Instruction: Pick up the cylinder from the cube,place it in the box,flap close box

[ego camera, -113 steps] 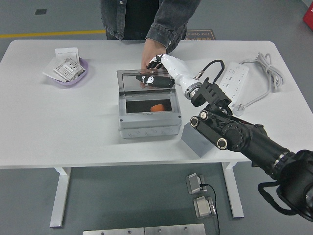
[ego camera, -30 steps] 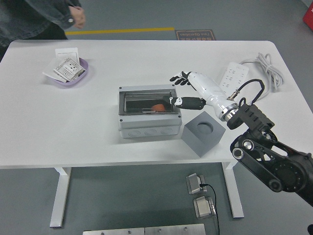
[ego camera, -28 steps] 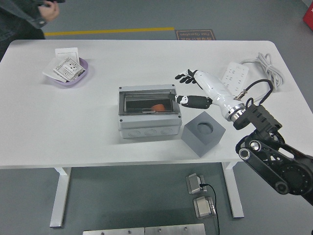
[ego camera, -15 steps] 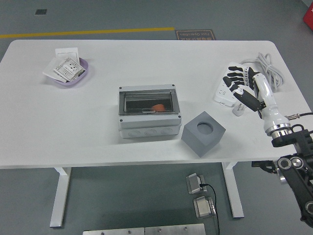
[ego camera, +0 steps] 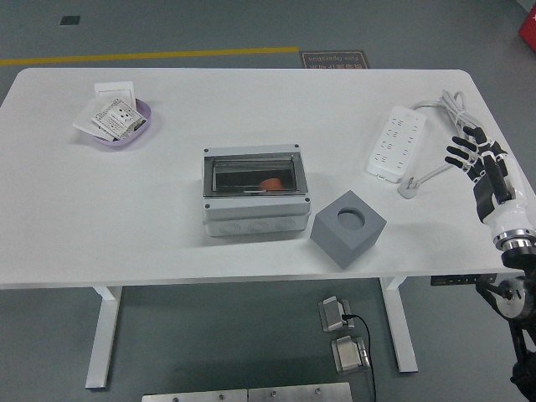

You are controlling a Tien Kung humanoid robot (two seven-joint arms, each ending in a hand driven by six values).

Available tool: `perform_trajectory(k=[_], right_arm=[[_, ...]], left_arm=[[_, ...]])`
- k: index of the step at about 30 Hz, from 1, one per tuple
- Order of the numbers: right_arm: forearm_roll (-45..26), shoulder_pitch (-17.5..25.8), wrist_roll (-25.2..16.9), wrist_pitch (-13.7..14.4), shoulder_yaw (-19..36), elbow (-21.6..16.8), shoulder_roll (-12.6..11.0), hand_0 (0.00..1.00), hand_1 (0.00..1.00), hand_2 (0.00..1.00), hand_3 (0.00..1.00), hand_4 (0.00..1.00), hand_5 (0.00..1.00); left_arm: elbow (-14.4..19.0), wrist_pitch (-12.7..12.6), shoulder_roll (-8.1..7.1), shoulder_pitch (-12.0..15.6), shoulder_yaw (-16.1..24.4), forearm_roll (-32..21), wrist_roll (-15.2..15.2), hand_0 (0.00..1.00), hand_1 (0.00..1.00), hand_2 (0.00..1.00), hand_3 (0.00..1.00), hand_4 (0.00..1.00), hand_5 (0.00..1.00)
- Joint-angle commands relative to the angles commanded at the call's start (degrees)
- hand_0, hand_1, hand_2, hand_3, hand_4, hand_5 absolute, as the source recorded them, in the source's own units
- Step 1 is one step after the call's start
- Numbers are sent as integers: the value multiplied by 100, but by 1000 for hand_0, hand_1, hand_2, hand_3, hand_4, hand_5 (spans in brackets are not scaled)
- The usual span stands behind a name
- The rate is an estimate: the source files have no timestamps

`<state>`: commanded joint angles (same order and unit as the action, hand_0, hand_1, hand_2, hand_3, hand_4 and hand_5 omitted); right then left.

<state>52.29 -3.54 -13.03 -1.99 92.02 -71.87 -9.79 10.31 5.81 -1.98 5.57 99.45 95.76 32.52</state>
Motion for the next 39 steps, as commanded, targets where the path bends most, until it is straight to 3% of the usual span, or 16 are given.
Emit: perform_trajectory(k=[8, 14, 22, 35, 36, 39], right_arm=[[-1339, 82, -184, -251, -66, -351, 150, 597, 620, 654, 688, 894, 693], [-1964, 172, -221, -330, -140, -814, 119, 596, 616, 648, 686, 892, 696], [-1792, 210, -140, -231, -132, -1407, -38, 604, 613, 650, 683, 901, 704], [-1665, -74, -93, -255, -231, -1243, -285, 591, 610, 649, 680, 897, 719], [-1663, -79, -104, -247, -241, -1243, -286, 680, 651, 681, 690, 900, 731], [-1679, -95, -152, -218, -262, -1238, -283, 680, 651, 681, 690, 900, 731]], left_arm=[[0, 14, -52, 6, 86, 136, 15, 688, 691, 619, 653, 727, 451], [0, -39, -121, 30, 0, -56, -15, 687, 692, 622, 659, 730, 457], [0, -168, -191, 32, -83, -230, -408, 690, 693, 624, 661, 732, 458], [0, -262, -115, 34, -191, -430, -557, 679, 676, 601, 655, 727, 462], [0, -269, -105, 29, -213, -475, -561, 677, 674, 594, 653, 726, 464], [0, -299, -86, 10, -279, -623, -588, 677, 674, 594, 653, 726, 464]])
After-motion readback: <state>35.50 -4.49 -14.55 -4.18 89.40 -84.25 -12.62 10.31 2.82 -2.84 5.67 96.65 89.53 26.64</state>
